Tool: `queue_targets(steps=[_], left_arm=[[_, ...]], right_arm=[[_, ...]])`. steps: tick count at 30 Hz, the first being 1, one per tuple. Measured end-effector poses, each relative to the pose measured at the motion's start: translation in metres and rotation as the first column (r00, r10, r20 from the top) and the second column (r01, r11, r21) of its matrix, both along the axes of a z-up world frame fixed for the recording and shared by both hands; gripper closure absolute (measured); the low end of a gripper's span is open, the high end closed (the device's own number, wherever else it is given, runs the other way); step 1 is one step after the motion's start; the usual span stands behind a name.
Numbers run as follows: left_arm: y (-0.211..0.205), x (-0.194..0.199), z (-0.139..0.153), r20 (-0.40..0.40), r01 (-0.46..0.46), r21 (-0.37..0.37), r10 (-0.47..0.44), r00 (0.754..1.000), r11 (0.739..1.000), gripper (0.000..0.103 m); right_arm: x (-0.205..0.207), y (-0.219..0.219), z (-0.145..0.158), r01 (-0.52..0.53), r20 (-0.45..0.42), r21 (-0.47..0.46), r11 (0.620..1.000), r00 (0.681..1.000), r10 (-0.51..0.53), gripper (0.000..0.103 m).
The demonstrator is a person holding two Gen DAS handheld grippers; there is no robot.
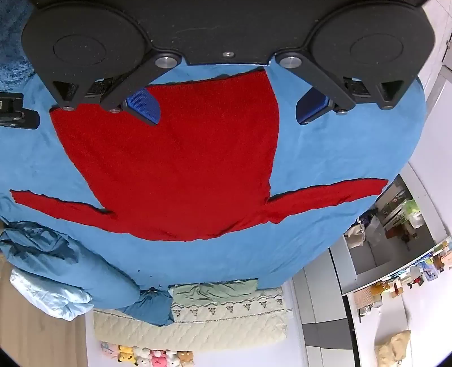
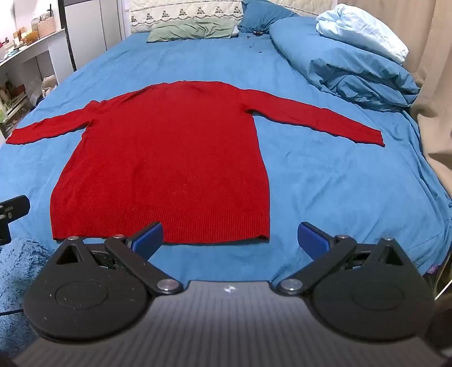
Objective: Fold small clothes
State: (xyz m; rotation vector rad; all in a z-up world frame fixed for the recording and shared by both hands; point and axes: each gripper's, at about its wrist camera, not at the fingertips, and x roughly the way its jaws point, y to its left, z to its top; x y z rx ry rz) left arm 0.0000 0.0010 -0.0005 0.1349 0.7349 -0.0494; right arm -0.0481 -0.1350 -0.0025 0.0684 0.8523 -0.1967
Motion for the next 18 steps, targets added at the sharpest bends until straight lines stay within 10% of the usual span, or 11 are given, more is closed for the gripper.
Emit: queue_targets(steps=[18], left_arm=[[0.004,-0.006,0.000,0.031,0.014,-0.024,-0.013,0.999,1.000,0.000]], right_arm=[[-0.003,0.001,0.000,0.003,-0.001,0.000,1.000,1.000,-0.003,0.000]])
